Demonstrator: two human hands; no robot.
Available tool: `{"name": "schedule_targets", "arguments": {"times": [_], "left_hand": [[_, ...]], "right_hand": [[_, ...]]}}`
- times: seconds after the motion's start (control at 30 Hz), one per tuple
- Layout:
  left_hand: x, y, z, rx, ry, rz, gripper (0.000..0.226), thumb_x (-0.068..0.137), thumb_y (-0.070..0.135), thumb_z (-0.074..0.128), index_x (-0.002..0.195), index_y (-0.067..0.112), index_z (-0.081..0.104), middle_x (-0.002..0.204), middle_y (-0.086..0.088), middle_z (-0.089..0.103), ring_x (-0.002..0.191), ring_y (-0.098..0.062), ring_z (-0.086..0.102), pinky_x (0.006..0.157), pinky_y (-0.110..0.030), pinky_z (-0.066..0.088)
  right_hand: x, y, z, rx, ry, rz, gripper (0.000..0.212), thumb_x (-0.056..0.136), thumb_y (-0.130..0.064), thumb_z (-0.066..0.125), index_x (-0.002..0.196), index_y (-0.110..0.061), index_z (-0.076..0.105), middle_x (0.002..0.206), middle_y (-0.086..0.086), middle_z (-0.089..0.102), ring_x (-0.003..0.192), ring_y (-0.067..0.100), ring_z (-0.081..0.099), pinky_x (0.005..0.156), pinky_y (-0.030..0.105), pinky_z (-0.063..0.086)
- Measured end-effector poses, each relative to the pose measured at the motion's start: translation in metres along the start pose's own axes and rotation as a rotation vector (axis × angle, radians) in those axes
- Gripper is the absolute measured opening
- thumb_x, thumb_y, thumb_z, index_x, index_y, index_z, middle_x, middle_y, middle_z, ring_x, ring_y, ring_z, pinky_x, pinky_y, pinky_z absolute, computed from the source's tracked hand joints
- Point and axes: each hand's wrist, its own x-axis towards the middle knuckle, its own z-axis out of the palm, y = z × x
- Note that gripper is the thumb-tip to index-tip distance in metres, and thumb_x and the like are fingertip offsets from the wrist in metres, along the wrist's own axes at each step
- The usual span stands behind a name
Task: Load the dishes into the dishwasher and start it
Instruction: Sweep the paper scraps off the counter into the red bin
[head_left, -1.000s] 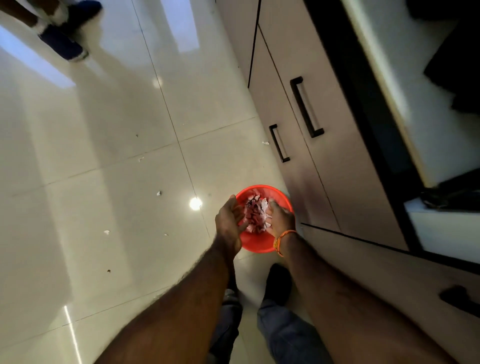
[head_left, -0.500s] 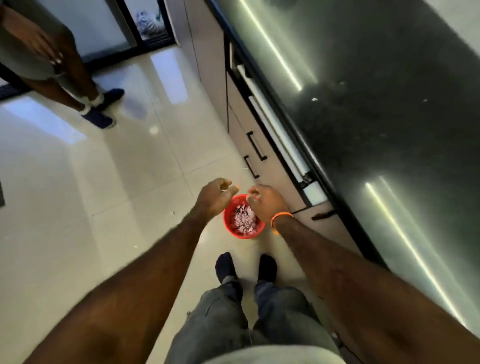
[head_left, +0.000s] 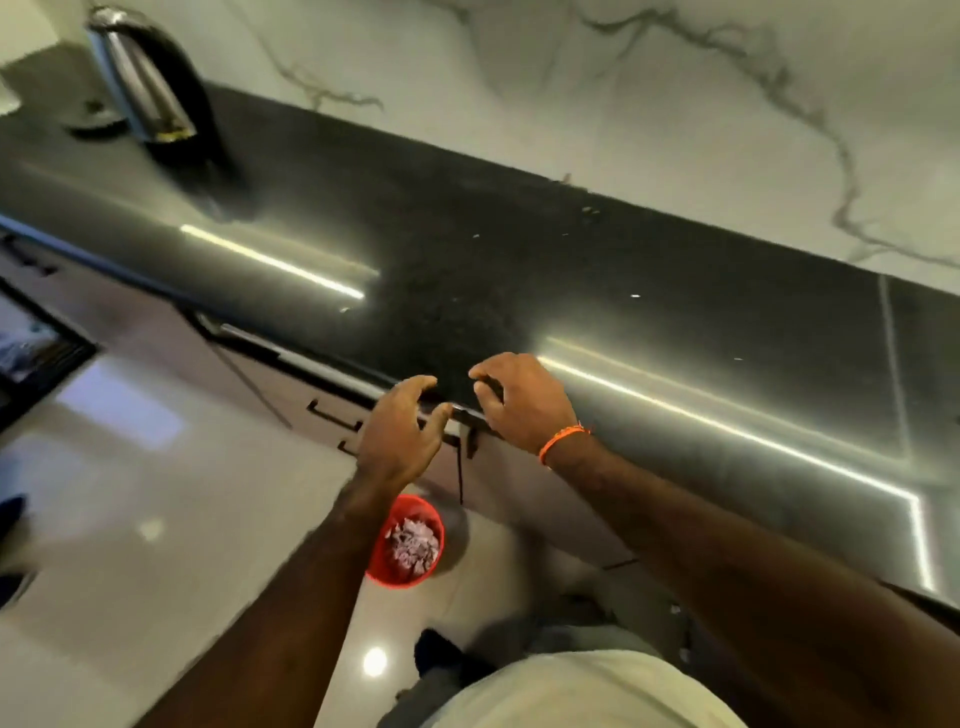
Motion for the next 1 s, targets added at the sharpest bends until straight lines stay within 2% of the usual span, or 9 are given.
{"name": "schedule_targets", "arguments": {"times": [0.07,0.2,0.27,0.37,0.47,0.63,0.73,0.9,1.0], "left_hand": [[0.008,0.033,0.018,0.004,-0.063,0.108,0.049,0.093,0.033,0.070,0.137,0.016,0.058,0.135,-0.004,0.062,0.125,-0.019,0.056,0.106,-0.035,0.048],[0.016,0.094,0.064,0.097,-0.202,0.282,0.048,0.091,0.037,0.070,0.135,0.017,0.061,0.137,-0.002,0.061,0.127,-0.021,0.055,0.109,-0.033,0.041],[0.017,0.129,0.093,0.127,-0.260,0.350,0.051,0.090,0.042,0.069,0.134,0.019,0.061,0.137,-0.001,0.061,0.126,-0.021,0.054,0.110,-0.036,0.042],[0.013,0.178,0.138,0.121,-0.315,0.412,0.055,0.088,0.048,0.066,0.136,0.021,0.060,0.136,0.001,0.062,0.127,-0.020,0.054,0.110,-0.038,0.043],[0.002,0.229,0.192,0.130,-0.387,0.506,0.057,0.088,0.049,0.067,0.137,0.020,0.059,0.138,0.001,0.062,0.131,-0.019,0.052,0.112,-0.035,0.041],[-0.021,0.300,0.270,0.147,-0.484,0.622,0.068,0.090,0.049,0.066,0.149,0.023,0.046,0.146,-0.001,0.054,0.137,-0.021,0.046,0.115,-0.041,0.038],[-0.034,0.337,0.300,0.158,-0.561,0.697,0.069,0.090,0.049,0.066,0.150,0.023,0.044,0.148,0.000,0.053,0.137,-0.021,0.045,0.115,-0.041,0.037],[-0.042,0.380,0.342,0.189,-0.646,0.851,0.066,0.090,0.050,0.066,0.146,0.022,0.048,0.148,0.001,0.053,0.137,-0.020,0.045,0.114,-0.036,0.034],[-0.042,0.396,0.366,0.212,-0.704,0.929,0.068,0.091,0.049,0.066,0.150,0.024,0.044,0.157,-0.001,0.042,0.146,-0.019,0.035,0.119,-0.037,0.028]], "right_hand": [[-0.015,0.032,-0.024,-0.091,0.059,0.091,0.029,0.090,-0.031,0.061,0.118,-0.023,0.068,0.127,-0.002,0.064,0.119,0.023,0.057,0.101,0.038,0.044],[-0.060,0.096,-0.065,-0.202,0.029,0.356,0.057,0.089,-0.051,0.060,0.139,-0.025,0.051,0.153,0.002,0.041,0.144,0.026,0.031,0.118,0.044,0.027],[-0.092,0.129,-0.086,-0.224,0.056,0.482,0.068,0.088,-0.061,0.057,0.143,-0.022,0.044,0.157,0.005,0.033,0.148,0.030,0.023,0.119,0.050,0.023],[-0.143,0.173,-0.119,-0.264,0.069,0.598,0.072,0.089,-0.065,0.054,0.144,-0.021,0.039,0.161,0.008,0.025,0.151,0.033,0.016,0.120,0.056,0.019],[-0.196,0.212,-0.151,-0.283,0.120,0.679,0.070,0.089,-0.063,0.055,0.145,-0.022,0.039,0.162,0.007,0.025,0.151,0.032,0.015,0.120,0.056,0.018],[-0.268,0.263,-0.189,-0.301,0.290,0.765,0.061,0.090,-0.054,0.058,0.141,-0.022,0.048,0.155,0.003,0.039,0.149,0.028,0.023,0.120,0.052,0.020],[-0.304,0.281,-0.206,-0.304,0.359,0.841,0.058,0.091,-0.051,0.058,0.140,-0.023,0.049,0.155,0.003,0.040,0.149,0.026,0.025,0.120,0.052,0.020],[-0.348,0.311,-0.219,-0.315,0.404,1.000,0.067,0.091,-0.059,0.053,0.146,-0.022,0.043,0.160,0.003,0.031,0.151,0.026,0.017,0.122,0.050,0.017],[-0.366,0.322,-0.217,-0.305,0.422,1.121,0.083,0.085,-0.072,0.051,0.151,-0.024,0.033,0.163,0.003,0.023,0.152,0.026,0.013,0.122,0.050,0.015]]}}
